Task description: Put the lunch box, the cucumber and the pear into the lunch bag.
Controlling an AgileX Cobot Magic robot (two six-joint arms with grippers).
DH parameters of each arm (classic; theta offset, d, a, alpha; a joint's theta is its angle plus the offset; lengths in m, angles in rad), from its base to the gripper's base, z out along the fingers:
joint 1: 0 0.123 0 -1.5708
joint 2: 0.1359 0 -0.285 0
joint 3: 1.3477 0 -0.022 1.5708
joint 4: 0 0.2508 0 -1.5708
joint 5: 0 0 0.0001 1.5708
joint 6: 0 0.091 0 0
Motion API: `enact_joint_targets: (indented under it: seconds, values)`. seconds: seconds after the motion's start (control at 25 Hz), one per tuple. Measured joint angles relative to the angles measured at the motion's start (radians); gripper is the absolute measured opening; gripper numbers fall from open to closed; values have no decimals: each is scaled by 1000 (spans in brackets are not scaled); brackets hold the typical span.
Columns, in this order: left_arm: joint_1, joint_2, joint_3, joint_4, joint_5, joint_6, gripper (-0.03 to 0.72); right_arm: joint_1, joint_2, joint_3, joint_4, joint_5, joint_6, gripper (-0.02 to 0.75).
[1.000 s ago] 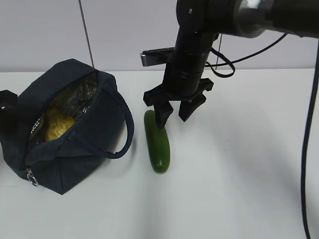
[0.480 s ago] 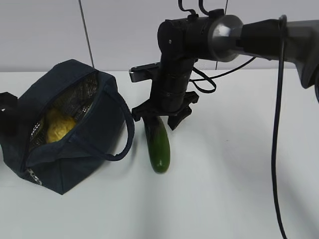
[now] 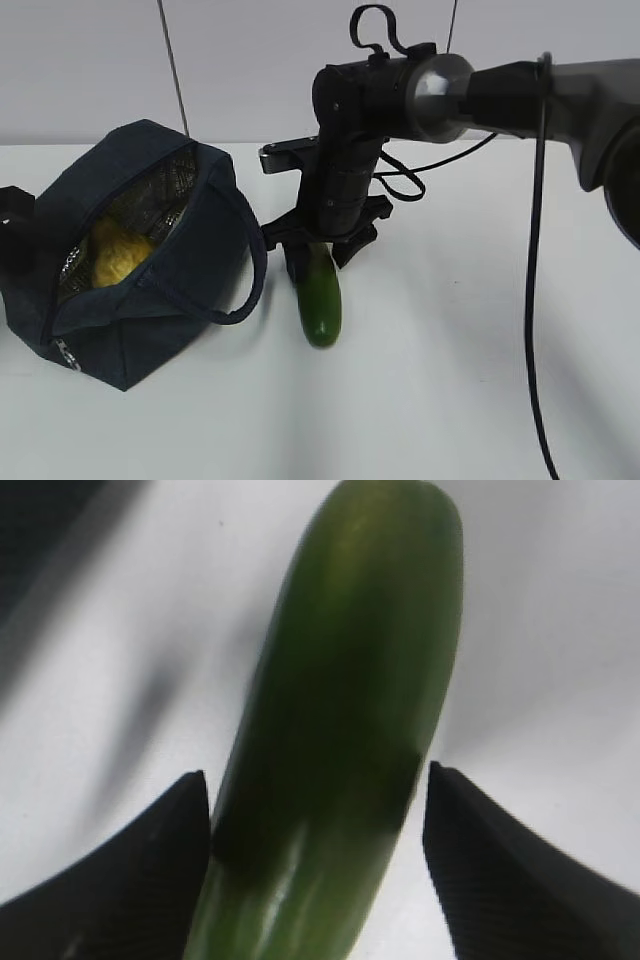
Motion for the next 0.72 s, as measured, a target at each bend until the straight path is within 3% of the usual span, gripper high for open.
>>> enact_joint_targets:
  seconds: [0.4,0.72]
  values:
    - [0,0,0,1,0,0,1,0,46,-6,-42,14,57,515]
    - [0,0,0,1,0,0,1,0,46,-7,-59,49,38,423]
